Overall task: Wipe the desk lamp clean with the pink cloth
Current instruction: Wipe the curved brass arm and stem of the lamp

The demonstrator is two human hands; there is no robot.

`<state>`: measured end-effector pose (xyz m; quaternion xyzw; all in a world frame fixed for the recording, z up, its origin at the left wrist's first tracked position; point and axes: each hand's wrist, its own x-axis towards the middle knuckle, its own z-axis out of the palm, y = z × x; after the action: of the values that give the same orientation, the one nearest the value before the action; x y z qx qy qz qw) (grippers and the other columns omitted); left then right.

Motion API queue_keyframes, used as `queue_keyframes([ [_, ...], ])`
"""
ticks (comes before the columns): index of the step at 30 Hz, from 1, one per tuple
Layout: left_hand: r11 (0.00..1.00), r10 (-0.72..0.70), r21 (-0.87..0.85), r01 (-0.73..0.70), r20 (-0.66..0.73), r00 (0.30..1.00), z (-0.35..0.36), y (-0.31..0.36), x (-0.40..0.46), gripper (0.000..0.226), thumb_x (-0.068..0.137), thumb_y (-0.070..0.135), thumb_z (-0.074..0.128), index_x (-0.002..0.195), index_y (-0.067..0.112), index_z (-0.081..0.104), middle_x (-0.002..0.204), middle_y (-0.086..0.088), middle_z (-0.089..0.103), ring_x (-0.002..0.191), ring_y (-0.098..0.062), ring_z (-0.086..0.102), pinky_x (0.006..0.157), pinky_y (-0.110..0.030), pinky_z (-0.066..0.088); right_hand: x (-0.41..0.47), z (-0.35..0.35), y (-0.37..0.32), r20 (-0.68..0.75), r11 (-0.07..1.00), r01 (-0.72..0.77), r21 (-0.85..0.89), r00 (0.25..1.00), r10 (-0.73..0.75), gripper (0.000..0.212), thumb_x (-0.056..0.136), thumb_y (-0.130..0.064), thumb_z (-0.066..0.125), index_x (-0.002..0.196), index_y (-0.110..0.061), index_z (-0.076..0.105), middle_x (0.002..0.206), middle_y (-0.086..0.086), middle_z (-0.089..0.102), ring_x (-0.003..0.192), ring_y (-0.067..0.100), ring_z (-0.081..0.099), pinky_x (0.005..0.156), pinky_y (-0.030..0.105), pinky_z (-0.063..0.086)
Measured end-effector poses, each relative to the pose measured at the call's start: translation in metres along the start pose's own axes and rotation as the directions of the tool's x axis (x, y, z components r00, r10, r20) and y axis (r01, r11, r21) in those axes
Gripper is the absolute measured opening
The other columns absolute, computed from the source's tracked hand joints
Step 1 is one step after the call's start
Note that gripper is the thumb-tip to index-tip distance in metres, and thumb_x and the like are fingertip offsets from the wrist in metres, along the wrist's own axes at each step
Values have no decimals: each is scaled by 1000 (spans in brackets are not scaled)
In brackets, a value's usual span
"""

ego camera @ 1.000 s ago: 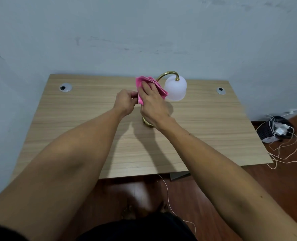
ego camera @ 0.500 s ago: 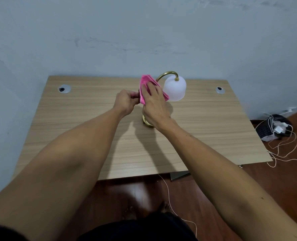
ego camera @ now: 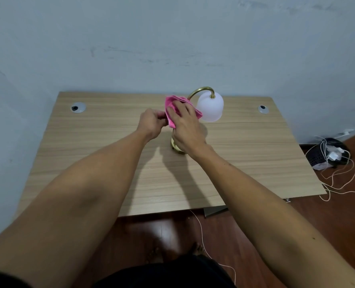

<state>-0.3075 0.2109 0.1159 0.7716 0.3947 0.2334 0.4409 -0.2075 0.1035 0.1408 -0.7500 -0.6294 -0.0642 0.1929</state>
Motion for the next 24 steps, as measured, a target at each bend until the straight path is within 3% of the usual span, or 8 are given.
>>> queue_keyframes([
  [2, 1000, 6, -25, -5, 11, 1000, 1, -1, 1, 20, 87, 5, 73, 106, 8, 81, 84, -2, 73, 54, 24, 52, 60, 1, 38, 0, 1, -6, -23, 993, -92, 67, 995, 94, 63, 74, 4, 52, 137, -1, 57, 143, 19, 52, 125, 41, 43, 106, 45, 37],
  [7, 999, -39, -36, 40, 9, 999, 1, -3, 2, 21, 88, 6, 73, 108, 7, 80, 92, -2, 76, 81, 4, 60, 63, 2, 38, -5, 0, 3, -104, 993, 6, 115, 995, 6, 48, 78, 6, 52, 124, 2, 64, 129, 16, 60, 118, 31, 47, 99, 36, 40],
  [9, 994, -72, -77, 72, 5, 997, 3, -4, 4, 20, 88, 7, 75, 107, 2, 78, 93, -1, 73, 80, 2, 58, 63, 4, 37, -14, -1, 9, -132, 949, -143, 280, 974, 185, 32, 85, 6, 48, 109, -1, 67, 121, 13, 61, 112, 27, 52, 97, 35, 44],
  [11, 994, -81, -79, 81, 1, 997, 4, -4, 4, 18, 89, 8, 75, 106, 2, 77, 92, 0, 70, 80, 0, 58, 63, 5, 37, -25, -1, 15, -117, 840, -342, 420, 898, 425, 28, 88, 5, 45, 100, -4, 68, 112, 12, 60, 101, 23, 56, 97, 43, 47],
  [13, 994, -77, -75, 76, -11, 997, 4, -5, 4, 17, 89, 9, 75, 105, 3, 78, 93, 0, 71, 86, -4, 61, 65, 6, 37, -34, -3, 16, -182, 779, -380, 499, 833, 523, 31, 88, 7, 45, 104, -4, 70, 110, 13, 60, 98, 18, 56, 96, 45, 48],
  [17, 994, -82, -72, 81, -15, 997, 5, -8, 6, 16, 89, 10, 76, 104, 5, 78, 96, -2, 74, 91, -7, 63, 71, -1, 42, -28, -8, 8, -338, 885, -82, 458, 905, 259, 37, 93, 5, 49, 127, 5, 63, 129, 19, 57, 122, 31, 56, 107, 39, 46],
  [20, 998, -52, -46, 52, -10, 999, 4, -6, 6, 18, 88, 12, 76, 105, 5, 79, 99, -3, 78, 94, -7, 65, 74, -6, 43, -6, 0, 4, -248, 928, -20, 371, 961, 120, 46, 89, 13, 54, 134, 5, 58, 139, 19, 53, 135, 32, 44, 114, 37, 39],
  [24, 999, 18, 35, -18, -6, 1000, 2, -6, 4, 20, 88, 9, 72, 105, 10, 81, 94, 1, 77, 94, -4, 62, 68, -2, 41, 7, 16, -2, -98, 976, -16, 217, 994, 38, 59, 74, 12, 52, 133, 6, 58, 137, 20, 56, 129, 33, 43, 112, 38, 37],
])
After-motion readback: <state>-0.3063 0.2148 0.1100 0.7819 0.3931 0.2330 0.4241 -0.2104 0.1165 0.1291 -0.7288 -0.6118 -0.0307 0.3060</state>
